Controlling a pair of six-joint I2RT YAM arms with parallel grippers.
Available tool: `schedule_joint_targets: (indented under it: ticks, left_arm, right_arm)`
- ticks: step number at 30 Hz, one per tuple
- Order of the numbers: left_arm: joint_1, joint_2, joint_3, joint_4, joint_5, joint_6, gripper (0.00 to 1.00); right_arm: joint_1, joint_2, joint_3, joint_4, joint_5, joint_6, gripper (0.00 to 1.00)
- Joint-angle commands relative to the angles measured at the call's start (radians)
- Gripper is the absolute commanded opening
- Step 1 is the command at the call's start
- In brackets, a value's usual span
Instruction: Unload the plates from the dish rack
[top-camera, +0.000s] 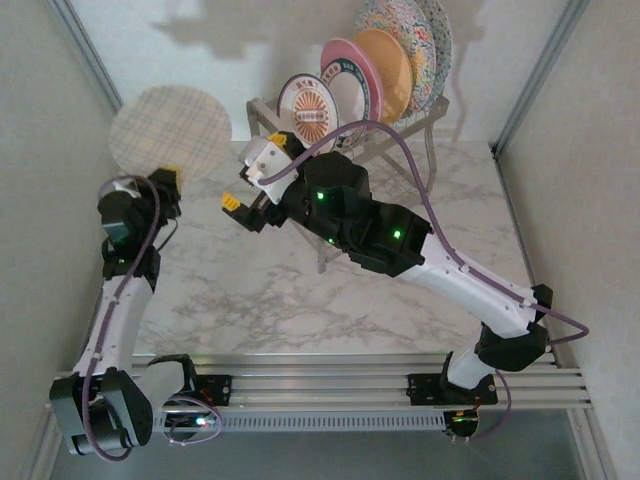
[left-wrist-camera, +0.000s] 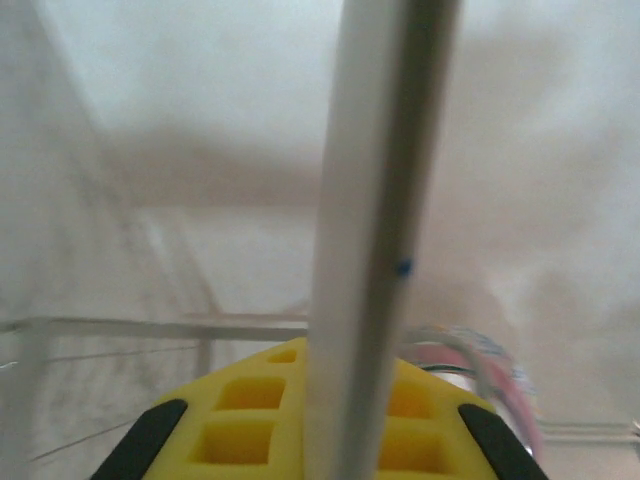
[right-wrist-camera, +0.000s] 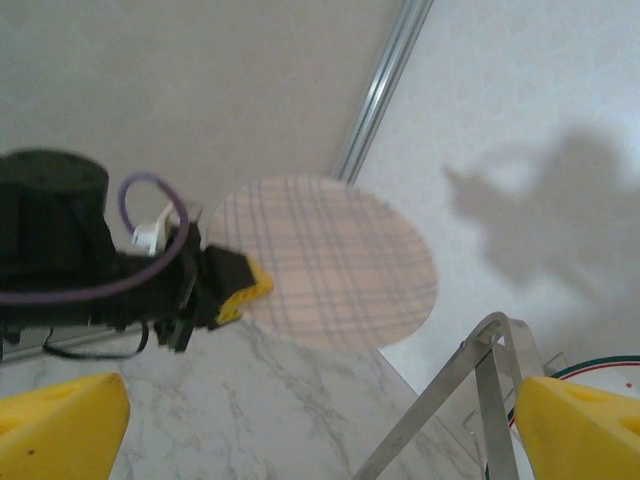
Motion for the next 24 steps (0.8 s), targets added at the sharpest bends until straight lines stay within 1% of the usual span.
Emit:
schedule_joint_targets:
  ticks: [1, 6, 12, 17, 24]
  left_arm:
    - [0.010, -0.030, -0.087, 0.071, -0.042, 0.038, 0.00]
    - [0.013, 0.023, -0.211, 0.156, -0.058, 0.058, 0.00]
    - [0.013, 0.168, -0.259, 0.276, -0.033, 0.082, 0.00]
    - [0.012, 0.306, -0.244, 0.386, 0.004, 0.090, 0.00]
    - [0.014, 0.477, -0.166, 0.433, 0.016, 0.111, 0.00]
  right_arm:
    - [0.005, -0.006, -0.001, 0.001, 0.003, 0.023, 0.99]
    - [0.003, -0.014, -0.014, -0.016, -0.015, 0.044, 0.99]
    - [-0.031, -0.013, 0.009, -0.080, -0.063, 0.125, 0.99]
    - [-0.074, -0.017, 0.014, -0.107, -0.103, 0.189, 0.99]
    - [-0.094, -0.016, 0.025, -0.119, -0.122, 0.207, 0.99]
